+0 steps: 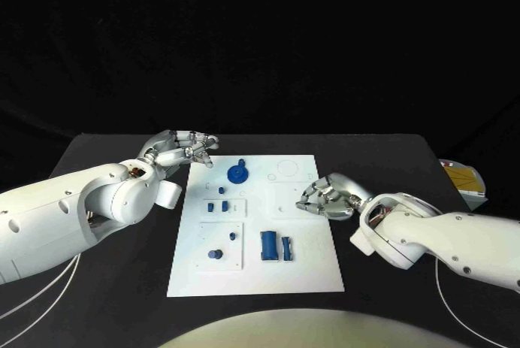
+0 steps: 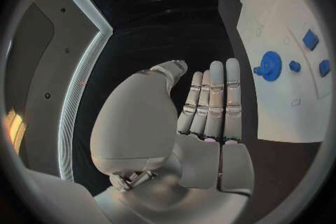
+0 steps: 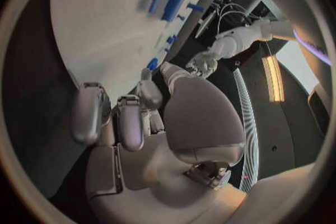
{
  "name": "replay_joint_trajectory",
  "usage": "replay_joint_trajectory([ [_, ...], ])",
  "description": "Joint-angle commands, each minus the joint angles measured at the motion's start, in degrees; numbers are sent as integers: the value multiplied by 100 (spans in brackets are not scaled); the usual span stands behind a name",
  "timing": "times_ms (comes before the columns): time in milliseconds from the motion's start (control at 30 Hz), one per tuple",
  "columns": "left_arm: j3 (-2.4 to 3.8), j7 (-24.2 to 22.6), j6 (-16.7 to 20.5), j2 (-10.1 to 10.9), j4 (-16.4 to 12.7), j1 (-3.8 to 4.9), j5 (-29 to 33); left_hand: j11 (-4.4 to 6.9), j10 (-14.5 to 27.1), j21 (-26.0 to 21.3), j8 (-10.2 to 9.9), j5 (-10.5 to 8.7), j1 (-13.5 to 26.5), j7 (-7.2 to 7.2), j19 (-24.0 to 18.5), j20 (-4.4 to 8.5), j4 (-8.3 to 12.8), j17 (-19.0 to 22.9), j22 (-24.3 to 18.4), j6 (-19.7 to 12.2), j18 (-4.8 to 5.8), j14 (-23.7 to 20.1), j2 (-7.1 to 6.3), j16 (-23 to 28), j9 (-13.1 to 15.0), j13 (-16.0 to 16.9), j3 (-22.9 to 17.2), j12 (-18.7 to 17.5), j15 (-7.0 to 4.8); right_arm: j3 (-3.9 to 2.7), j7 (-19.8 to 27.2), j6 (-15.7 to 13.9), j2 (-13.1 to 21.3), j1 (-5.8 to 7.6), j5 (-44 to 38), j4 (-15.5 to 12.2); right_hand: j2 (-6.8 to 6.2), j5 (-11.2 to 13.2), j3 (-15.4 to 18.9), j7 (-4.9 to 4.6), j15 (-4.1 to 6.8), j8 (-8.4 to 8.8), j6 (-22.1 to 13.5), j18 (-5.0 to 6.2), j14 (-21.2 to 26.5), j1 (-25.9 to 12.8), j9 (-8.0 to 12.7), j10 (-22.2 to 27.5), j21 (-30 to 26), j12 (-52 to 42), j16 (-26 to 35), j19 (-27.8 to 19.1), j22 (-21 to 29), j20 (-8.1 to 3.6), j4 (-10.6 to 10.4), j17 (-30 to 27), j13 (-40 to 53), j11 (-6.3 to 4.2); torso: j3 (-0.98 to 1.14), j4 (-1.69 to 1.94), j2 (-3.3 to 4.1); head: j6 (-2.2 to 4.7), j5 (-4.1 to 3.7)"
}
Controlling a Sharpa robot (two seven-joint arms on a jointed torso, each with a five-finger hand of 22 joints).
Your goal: Assemble the parts on the task board
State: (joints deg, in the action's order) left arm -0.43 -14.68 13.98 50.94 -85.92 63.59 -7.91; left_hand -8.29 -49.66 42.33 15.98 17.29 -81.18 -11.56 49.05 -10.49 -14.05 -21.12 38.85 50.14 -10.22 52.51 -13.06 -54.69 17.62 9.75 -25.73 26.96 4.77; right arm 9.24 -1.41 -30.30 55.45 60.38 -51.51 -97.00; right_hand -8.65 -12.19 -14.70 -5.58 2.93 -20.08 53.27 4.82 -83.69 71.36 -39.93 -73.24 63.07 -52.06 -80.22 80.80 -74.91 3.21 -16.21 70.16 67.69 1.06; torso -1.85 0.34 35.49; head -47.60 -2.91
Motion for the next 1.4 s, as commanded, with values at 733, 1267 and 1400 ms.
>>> replay_joint_trajectory([
  [733, 2, -883, 288, -643, 1058, -79, 805, 829, 4966, -4233, -1598, -1729, 2731, 1156, -4905, 1049, 1405, 2112, -3885, -5014, 1022, -5251, 1306, 5469, -1762, -975, 2573, -2696, -477, -191, 2338, 116, -1175, 274, 3436, 2452, 865, 1219, 1470, 558, -293, 2008, -5327, -482, 8369, -2102, 3993, 7324, -6307, 5206, 8022, -8080, 7491, -321, 1621, -7016, -6769, -106, 28, -26, -202, 803, 55],
  [1267, 34, -1371, 2401, -629, -75, -284, 794, 829, 4966, -4233, -1598, -1729, 8118, 1156, -4905, 1049, 1405, 2112, -3885, -5014, 1022, -5251, 1306, 5469, -1762, -975, 2573, -2696, -477, -880, 3073, -1291, -1082, -4, 5047, 810, 865, 1219, 1470, 558, -293, 2008, -5327, -482, 8369, -7136, 3993, 7324, -6307, 5206, 8022, -8080, 7491, -321, 1621, -7016, -6769, -106, 185, -34, -431, 1322, 291],
  [1400, 39, -1458, 2781, -627, -279, -321, 792, 829, 4966, -4233, -1598, -1729, 8118, 1156, -4905, 1049, 1405, 2112, -3885, -5014, 1022, -5251, 1306, 5469, -1762, -975, 2573, -2696, -477, -924, 3120, -1381, -1076, -22, 5150, 705, 865, 1219, 1470, 558, -293, 2008, -5327, -482, 8369, -7136, 3993, 7324, -6307, 5206, 8022, -8080, 7491, -321, 1621, -7016, -6769, -106, 185, -34, -431, 1322, 291],
])
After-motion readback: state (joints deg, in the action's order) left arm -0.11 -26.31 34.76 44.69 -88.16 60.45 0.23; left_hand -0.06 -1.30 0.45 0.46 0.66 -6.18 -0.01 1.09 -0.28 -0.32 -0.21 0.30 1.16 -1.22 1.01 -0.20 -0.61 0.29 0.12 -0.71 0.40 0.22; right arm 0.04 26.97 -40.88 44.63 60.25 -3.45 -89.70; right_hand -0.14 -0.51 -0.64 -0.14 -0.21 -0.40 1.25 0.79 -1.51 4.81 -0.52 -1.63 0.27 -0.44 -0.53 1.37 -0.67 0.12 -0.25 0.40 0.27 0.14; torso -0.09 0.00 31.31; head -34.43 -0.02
